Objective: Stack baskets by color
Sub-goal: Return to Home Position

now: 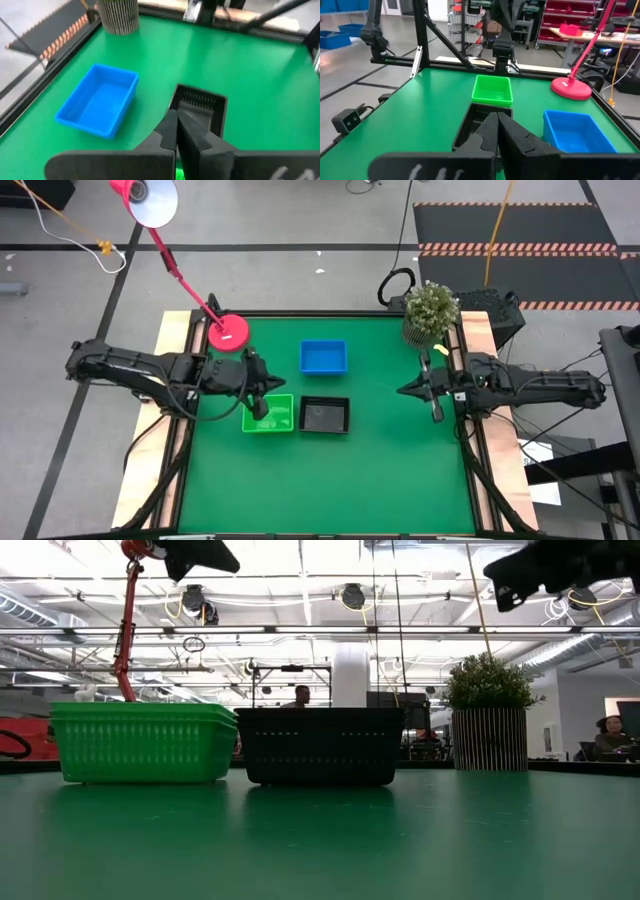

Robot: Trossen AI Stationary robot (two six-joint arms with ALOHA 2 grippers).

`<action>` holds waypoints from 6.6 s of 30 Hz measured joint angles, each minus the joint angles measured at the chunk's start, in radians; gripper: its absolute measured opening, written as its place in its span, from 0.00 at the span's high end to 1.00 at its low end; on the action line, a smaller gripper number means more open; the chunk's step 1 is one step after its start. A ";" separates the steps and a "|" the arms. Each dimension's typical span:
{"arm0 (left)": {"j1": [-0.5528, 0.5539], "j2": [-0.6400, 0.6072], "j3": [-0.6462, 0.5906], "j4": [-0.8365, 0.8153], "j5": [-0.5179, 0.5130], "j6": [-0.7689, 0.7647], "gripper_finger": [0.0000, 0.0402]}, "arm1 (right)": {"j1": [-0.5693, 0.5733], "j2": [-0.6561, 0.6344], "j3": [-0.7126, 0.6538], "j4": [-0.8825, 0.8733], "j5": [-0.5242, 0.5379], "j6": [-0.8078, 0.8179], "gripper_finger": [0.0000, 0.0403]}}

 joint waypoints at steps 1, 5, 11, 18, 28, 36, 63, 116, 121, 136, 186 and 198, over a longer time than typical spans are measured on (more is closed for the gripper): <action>0.001 -0.018 -0.031 0.040 0.000 -0.001 0.99 | 0.000 -0.017 -0.014 0.001 0.001 -0.004 1.00; 0.009 -0.122 -0.157 0.103 -0.003 -0.013 0.99 | 0.000 -0.075 -0.075 0.001 0.001 -0.042 1.00; 0.036 -0.254 -0.282 0.085 -0.003 -0.058 0.98 | 0.000 -0.134 -0.173 0.010 0.027 -0.063 1.00; 0.058 -0.296 -0.299 0.021 -0.044 -0.062 0.99 | -0.001 -0.158 -0.300 0.177 0.072 -0.079 1.00; 0.096 -0.338 -0.392 0.033 -0.018 -0.015 0.98 | -0.001 -0.164 -0.432 0.393 0.103 -0.048 1.00; 0.096 -0.428 -0.462 0.073 -0.008 -0.021 0.99 | -0.010 -0.192 -0.436 0.408 0.107 -0.082 1.00; 0.097 -0.743 -0.543 0.008 -0.018 0.090 0.99 | -0.172 -0.334 -0.439 0.400 0.150 -0.179 1.00; 0.097 -0.748 -0.543 -0.004 0.021 0.113 0.98 | 0.046 -0.370 -0.439 0.170 0.286 -0.138 1.00; 0.096 -0.755 -0.543 -0.006 0.046 0.112 0.99 | 0.046 -0.428 -0.439 0.159 0.312 -0.175 1.00; 0.095 -0.939 -0.597 0.003 0.114 0.157 0.99 | 0.045 -0.447 -0.439 0.128 0.284 -0.175 1.00; 0.134 -1.096 -0.998 0.502 0.273 0.334 0.96 | 0.045 -0.447 -0.440 0.132 0.285 -0.176 1.00; 0.134 -1.096 -0.999 0.515 0.272 0.334 0.99 | 0.045 -0.447 -0.439 0.132 0.285 -0.176 1.00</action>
